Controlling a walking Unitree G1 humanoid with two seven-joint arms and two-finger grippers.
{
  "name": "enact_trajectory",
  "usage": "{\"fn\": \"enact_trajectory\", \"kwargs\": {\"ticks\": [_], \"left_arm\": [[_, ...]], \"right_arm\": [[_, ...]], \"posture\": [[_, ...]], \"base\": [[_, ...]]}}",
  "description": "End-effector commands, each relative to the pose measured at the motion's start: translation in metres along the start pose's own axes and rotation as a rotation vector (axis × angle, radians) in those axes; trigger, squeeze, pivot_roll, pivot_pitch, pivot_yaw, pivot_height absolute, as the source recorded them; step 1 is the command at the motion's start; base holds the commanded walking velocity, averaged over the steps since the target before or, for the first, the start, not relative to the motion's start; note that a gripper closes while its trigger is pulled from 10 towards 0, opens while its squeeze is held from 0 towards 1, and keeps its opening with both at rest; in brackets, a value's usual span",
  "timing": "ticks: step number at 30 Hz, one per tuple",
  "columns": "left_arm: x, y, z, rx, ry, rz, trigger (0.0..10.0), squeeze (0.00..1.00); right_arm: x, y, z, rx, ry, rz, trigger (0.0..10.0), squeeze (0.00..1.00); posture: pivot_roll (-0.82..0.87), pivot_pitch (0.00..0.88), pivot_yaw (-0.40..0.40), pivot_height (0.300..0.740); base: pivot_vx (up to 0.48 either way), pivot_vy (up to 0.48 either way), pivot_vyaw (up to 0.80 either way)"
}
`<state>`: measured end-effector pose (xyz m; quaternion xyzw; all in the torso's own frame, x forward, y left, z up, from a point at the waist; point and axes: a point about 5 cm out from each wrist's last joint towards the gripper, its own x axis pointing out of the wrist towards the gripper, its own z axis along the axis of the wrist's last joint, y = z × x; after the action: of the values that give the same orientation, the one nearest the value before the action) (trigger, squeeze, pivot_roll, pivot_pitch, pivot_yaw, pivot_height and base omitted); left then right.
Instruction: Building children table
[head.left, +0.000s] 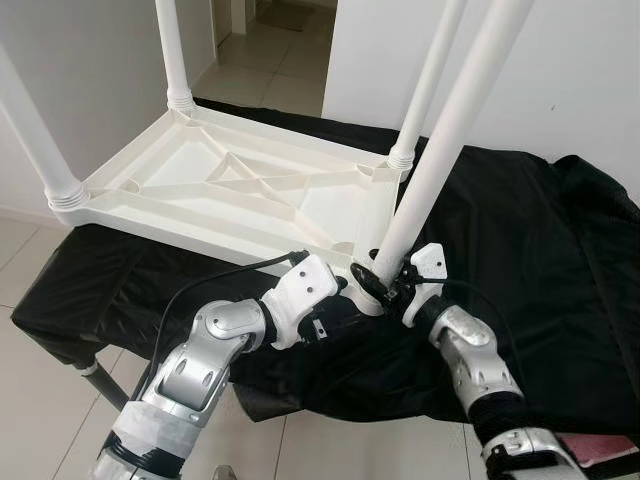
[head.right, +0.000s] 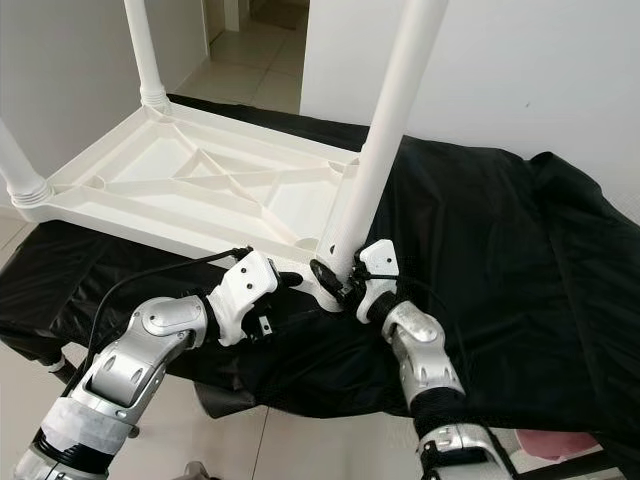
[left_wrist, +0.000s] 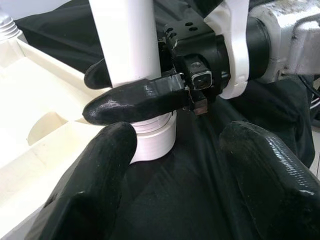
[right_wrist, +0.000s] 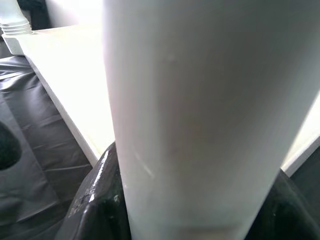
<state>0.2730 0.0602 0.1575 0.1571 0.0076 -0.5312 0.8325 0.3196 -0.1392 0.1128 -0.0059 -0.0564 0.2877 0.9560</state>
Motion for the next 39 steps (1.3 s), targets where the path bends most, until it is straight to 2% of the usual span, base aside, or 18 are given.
{"fn": "enact_trajectory", "kwargs": {"ticks": [1,3,4,6,7,9,13,14,15,17,22,23,25,26,34,36,39], "left_arm": [[0.001,0.001,-0.001,0.000,0.004,0.052,10.0,0.00],[0.000,0.001,-0.003,-0.005,0.005,0.055,10.0,0.00],[0.000,0.001,-0.003,-0.005,0.005,0.055,10.0,0.00],[0.000,0.000,-0.004,-0.009,0.005,0.054,10.0,0.00],[0.000,0.000,-0.004,-0.010,0.005,0.053,10.0,0.00],[0.000,0.000,-0.004,-0.011,0.005,0.051,10.0,0.00],[0.000,-0.001,-0.005,-0.012,0.006,0.049,10.0,0.00],[0.000,-0.002,-0.004,-0.013,0.007,0.049,10.0,0.00],[0.000,-0.002,-0.004,-0.013,0.007,0.049,10.0,0.00],[-0.001,-0.002,-0.004,-0.013,0.007,0.049,10.0,0.00],[-0.002,-0.003,-0.005,-0.015,0.010,0.048,10.0,0.00],[-0.001,-0.003,-0.006,-0.015,0.011,0.048,10.0,0.00],[-0.001,-0.003,-0.006,-0.015,0.011,0.048,10.0,0.00],[-0.002,-0.003,-0.005,-0.016,0.011,0.050,10.0,0.00],[-0.004,-0.004,-0.006,-0.017,0.013,0.051,10.0,0.00],[-0.005,-0.006,-0.007,-0.019,0.016,0.048,10.0,0.00],[-0.005,-0.007,-0.007,-0.021,0.017,0.047,10.0,0.00]], "right_arm": [[-0.002,-0.002,-0.001,-0.003,0.011,-0.044,10.0,0.00],[-0.001,0.009,0.000,0.067,0.003,-0.197,10.0,0.00],[-0.001,0.009,0.000,0.067,0.003,-0.197,10.0,0.00],[-0.003,0.013,-0.006,0.084,0.064,-0.396,10.0,0.00],[-0.004,0.013,-0.008,0.075,0.082,-0.458,10.0,0.00],[-0.004,0.016,-0.009,0.072,0.091,-0.502,10.0,0.00],[-0.004,0.023,-0.011,0.088,0.098,-0.554,10.0,0.00],[-0.001,0.034,-0.014,0.124,0.101,-0.536,10.0,0.00],[-0.001,0.034,-0.014,0.124,0.101,-0.536,10.0,0.00],[0.005,0.046,-0.013,0.154,0.093,-0.498,10.0,0.00],[0.005,0.048,-0.010,0.159,0.084,-0.488,10.0,0.00],[0.004,0.049,-0.008,0.162,0.085,-0.487,10.0,0.41],[0.004,0.049,-0.008,0.162,0.085,-0.487,10.0,0.41],[0.004,0.050,-0.007,0.161,0.091,-0.483,10.0,1.00],[0.003,0.048,0.006,0.133,0.018,-0.459,10.0,1.00],[0.001,0.047,0.013,0.149,-0.030,-0.405,10.0,1.00],[-0.004,0.044,0.015,0.152,-0.047,-0.372,10.0,1.00]], "posture": [[0.04,0.025,-0.099,0.740],[0.03,0.025,-0.099,0.740],[0.03,0.025,-0.099,0.740],[0.03,0.024,-0.095,0.740],[0.03,0.024,-0.095,0.740],[0.03,0.028,-0.095,0.740],[0.03,0.028,-0.095,0.740],[0.03,0.033,-0.095,0.740],[0.03,0.033,-0.095,0.740],[0.04,0.033,-0.094,0.740],[0.04,0.033,-0.094,0.740],[0.04,0.032,-0.094,0.740],[0.04,0.032,-0.094,0.740],[0.04,0.033,-0.095,0.740],[0.04,0.035,-0.095,0.740],[0.04,0.035,-0.097,0.740],[0.04,0.031,-0.101,0.740]], "base": [[0.000,0.000,0.00],[0.000,0.000,0.00],[0.000,0.000,0.00],[0.000,0.000,0.00],[0.000,0.000,0.00],[0.000,0.000,0.00],[0.000,0.000,0.00],[0.000,0.000,0.00],[0.000,0.000,0.00],[0.000,0.000,0.00],[0.000,0.000,0.00],[0.000,0.000,0.00],[0.000,0.000,0.00],[0.000,0.000,0.00],[0.000,0.000,0.00],[0.000,0.000,0.00],[0.000,0.000,0.00]]}}
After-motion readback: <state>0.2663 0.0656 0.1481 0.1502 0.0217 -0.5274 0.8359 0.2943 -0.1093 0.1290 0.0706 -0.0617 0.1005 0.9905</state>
